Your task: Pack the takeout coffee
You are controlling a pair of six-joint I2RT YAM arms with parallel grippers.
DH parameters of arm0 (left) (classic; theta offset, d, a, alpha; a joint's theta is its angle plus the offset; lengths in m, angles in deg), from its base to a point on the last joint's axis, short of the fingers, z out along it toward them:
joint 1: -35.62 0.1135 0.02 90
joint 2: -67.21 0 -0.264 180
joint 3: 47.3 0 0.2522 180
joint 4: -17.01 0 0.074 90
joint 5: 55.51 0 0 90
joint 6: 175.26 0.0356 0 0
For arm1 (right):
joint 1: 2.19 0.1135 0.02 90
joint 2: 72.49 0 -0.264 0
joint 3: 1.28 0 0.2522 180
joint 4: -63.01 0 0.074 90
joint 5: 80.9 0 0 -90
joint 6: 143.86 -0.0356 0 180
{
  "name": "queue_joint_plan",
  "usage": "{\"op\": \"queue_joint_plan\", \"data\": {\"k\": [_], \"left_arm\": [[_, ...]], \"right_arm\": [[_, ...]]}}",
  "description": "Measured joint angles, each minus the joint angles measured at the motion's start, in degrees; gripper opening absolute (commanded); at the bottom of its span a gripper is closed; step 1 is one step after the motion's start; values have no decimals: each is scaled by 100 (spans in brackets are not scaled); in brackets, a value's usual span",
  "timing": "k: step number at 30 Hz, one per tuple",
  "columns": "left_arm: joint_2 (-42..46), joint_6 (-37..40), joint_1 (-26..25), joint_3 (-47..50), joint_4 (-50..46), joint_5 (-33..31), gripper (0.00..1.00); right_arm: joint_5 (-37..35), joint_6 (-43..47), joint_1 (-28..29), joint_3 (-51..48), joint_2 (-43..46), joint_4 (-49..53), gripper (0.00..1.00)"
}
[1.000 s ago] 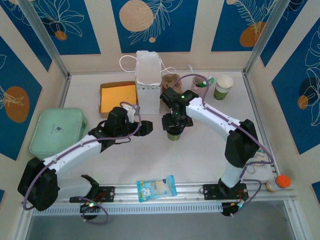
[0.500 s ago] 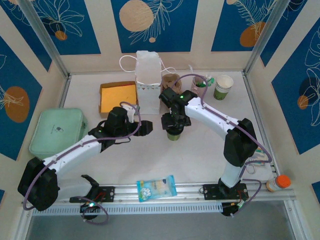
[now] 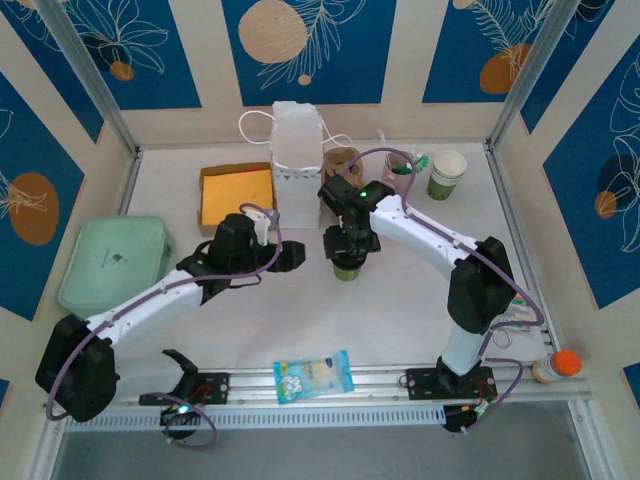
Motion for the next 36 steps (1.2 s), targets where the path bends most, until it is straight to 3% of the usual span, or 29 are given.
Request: {"op": "queue_joint_plan", "data": {"k": [22, 36], "left_arm": [[0, -13, 0, 96, 24, 0, 85], [22, -7, 0, 96, 13, -2, 85]], "right_arm": [[-225, -44, 116, -199, 0, -195, 76], [-234, -44, 116, -216, 33, -205, 69]]}}
